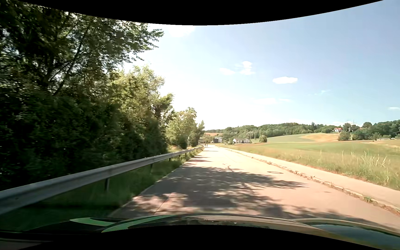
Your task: Follow the waypoints while adhering to traffic rules and regulations
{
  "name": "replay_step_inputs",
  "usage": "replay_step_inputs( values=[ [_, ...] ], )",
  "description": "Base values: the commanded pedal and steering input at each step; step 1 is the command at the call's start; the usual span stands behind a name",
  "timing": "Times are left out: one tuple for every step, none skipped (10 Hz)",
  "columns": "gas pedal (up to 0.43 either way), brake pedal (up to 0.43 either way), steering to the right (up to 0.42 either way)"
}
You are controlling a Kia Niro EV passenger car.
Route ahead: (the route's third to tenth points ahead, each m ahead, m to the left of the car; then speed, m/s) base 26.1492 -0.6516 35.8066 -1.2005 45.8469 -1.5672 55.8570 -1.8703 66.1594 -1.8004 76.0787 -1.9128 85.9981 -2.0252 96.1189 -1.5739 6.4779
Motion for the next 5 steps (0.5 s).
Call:
replay_step_inputs(
  values=[
    [0.319,0.000,0.169],
    [0.319,0.000,0.158],
    [0.319,0.000,0.147],
    [0.319,0.000,0.125],
    [0.319,0.000,0.105]
  ],
)
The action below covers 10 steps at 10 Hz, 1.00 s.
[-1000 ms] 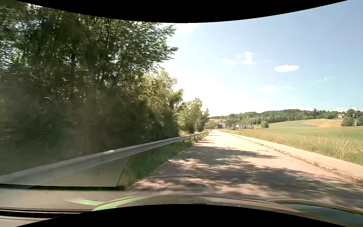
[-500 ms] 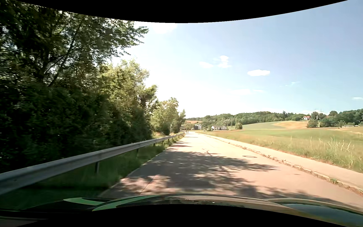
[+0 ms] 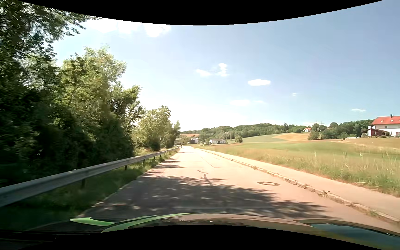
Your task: Follow the waypoints while adhering to traffic rules and regulations
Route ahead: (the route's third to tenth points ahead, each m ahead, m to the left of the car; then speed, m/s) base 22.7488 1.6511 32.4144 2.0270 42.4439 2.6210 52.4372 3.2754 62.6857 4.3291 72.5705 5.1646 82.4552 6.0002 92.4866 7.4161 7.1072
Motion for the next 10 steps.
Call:
replay_step_inputs(
  values=[
    [0.319,0.000,0.081],
    [0.319,0.000,0.055],
    [0.319,0.000,0.036],
    [0.319,0.000,0.016],
    [0.319,0.000,0.007],
    [0.319,0.000,0.001],
    [0.319,0.000,-0.001],
    [0.319,0.000,-0.001],
    [0.319,0.000,-0.002],
    [0.311,0.000,-0.005]
  ],
)
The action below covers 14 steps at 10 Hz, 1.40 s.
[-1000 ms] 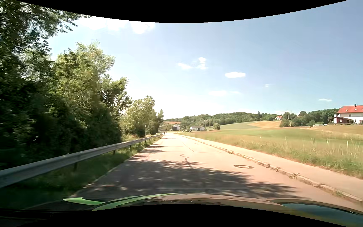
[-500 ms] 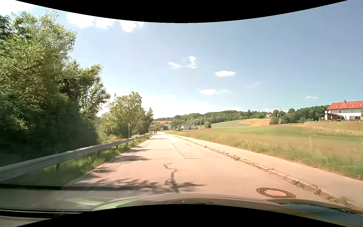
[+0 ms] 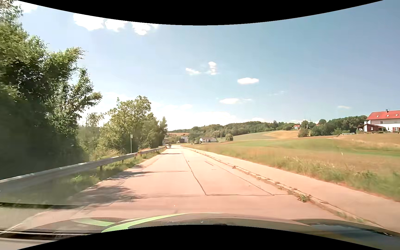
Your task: Follow the waypoints while adhering to traffic rules and regulations
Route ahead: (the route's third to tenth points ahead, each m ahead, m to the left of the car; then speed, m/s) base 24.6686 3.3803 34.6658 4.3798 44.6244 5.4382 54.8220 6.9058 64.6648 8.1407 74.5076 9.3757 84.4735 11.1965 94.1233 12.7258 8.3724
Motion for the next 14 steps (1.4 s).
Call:
replay_step_inputs(
  values=[
    [0.311,0.000,-0.010],
    [0.311,0.000,-0.012],
    [0.311,0.000,-0.013],
    [0.299,0.000,-0.015],
    [0.268,0.000,-0.019],
    [0.260,0.000,-0.023],
    [0.228,0.000,-0.025],
    [0.228,0.000,-0.026],
    [0.209,0.000,-0.026],
    [0.209,0.000,-0.026],
    [0.209,0.000,-0.021],
    [0.209,0.000,-0.020],
    [0.197,0.000,-0.020],
    [0.197,0.000,-0.020]
  ],
)
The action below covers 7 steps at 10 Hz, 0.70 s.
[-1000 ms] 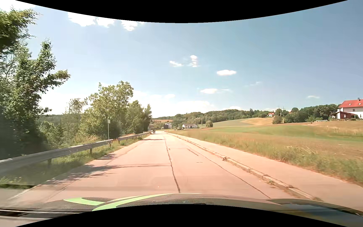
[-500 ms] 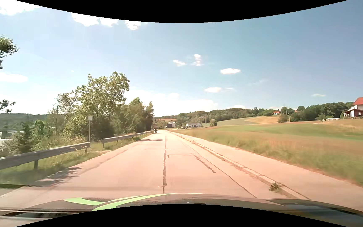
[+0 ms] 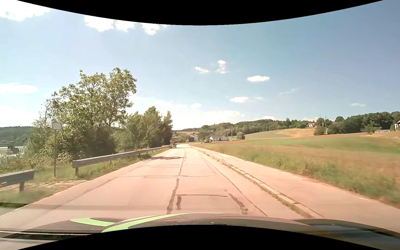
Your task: Follow the waypoints while adhering to traffic rules and regulations
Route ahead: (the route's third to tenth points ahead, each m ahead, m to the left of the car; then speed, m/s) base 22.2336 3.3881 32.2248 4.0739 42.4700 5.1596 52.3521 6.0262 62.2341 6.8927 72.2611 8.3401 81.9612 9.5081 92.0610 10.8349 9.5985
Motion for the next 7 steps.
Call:
replay_step_inputs(
  values=[
    [0.189,0.000,-0.020],
    [0.189,0.000,-0.019],
    [0.189,0.000,-0.019],
    [0.189,0.000,-0.019],
    [0.189,0.000,-0.020],
    [0.189,0.000,-0.020],
    [0.189,0.000,-0.020]
  ],
)
